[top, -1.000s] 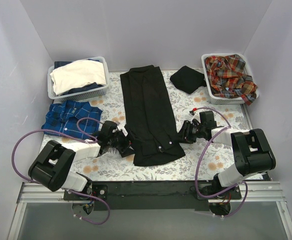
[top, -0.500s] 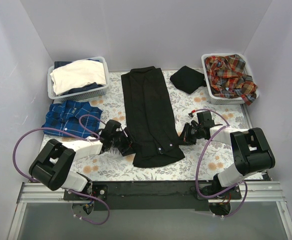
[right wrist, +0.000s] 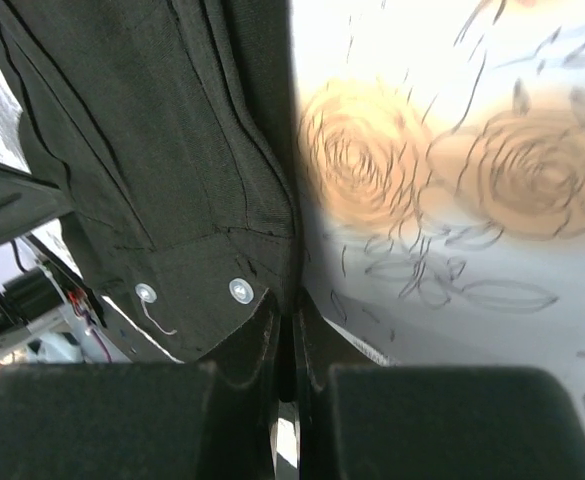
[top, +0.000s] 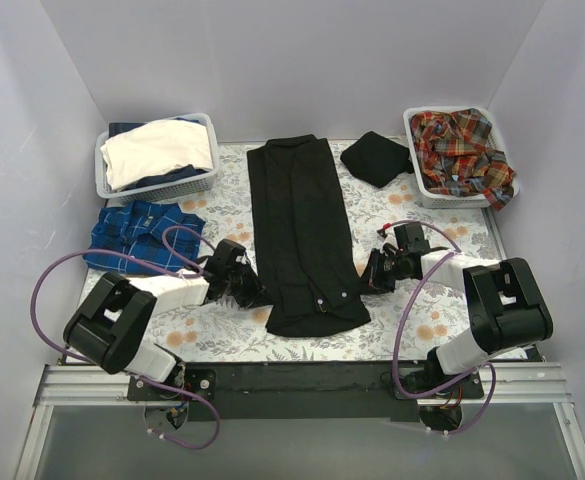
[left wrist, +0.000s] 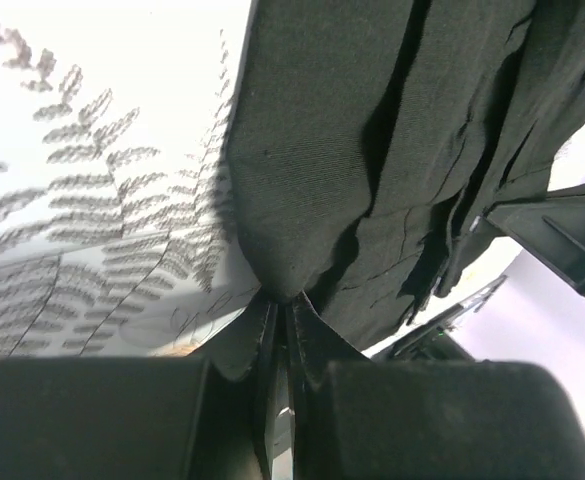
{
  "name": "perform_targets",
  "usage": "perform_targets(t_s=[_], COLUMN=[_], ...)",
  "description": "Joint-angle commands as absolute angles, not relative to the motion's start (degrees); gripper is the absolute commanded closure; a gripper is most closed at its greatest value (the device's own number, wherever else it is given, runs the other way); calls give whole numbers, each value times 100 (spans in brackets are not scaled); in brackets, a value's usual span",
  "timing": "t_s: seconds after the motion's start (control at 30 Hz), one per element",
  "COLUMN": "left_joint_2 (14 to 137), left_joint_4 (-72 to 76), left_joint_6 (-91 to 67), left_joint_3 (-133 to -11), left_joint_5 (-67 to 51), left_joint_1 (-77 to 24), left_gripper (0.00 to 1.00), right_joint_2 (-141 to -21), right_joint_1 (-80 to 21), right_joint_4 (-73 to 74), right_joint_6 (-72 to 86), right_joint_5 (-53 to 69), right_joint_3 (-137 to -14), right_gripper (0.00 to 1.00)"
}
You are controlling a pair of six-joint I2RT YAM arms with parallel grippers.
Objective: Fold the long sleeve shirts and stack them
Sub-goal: Fold the shirt
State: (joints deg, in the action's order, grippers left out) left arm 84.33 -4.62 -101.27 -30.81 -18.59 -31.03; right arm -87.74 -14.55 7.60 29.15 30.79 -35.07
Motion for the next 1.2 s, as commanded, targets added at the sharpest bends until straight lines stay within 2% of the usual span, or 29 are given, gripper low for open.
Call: perform_targets(t_s=[0.0, 0.2, 0.5, 0.87, 1.17], left_joint_2=[8123, 6779, 6100, 6442, 7496], left_joint_4=[-1880, -2794, -3577, -3990, -3947], left_joint_6=[-9677, -9668, -9853, -9826, -9756], left_joint_3=[-2821, -2891, -2979, -4041, -5194], left_joint_5=[-1011, -1177, -1345, -572, 193], left_joint_1=[-3138, -3146, -3190, -3190, -3138], left_gripper=[100, 100, 100, 100, 100], right_joint_2=[-8492, -7622, -6953, -7013, -8120], right_joint_1=[-1564, -1722, -1977, -1995, -1986], right_joint_4=[1775, 2337, 2812, 3164, 3155], right_joint_6=[2488, 2522, 2707, 2848, 2935], right_joint_5=[2707, 2874, 2944, 2654, 2408], right_joint_3=[-3270, -3173, -3181, -4323, -5562], right_gripper=[99, 99, 99, 99, 99])
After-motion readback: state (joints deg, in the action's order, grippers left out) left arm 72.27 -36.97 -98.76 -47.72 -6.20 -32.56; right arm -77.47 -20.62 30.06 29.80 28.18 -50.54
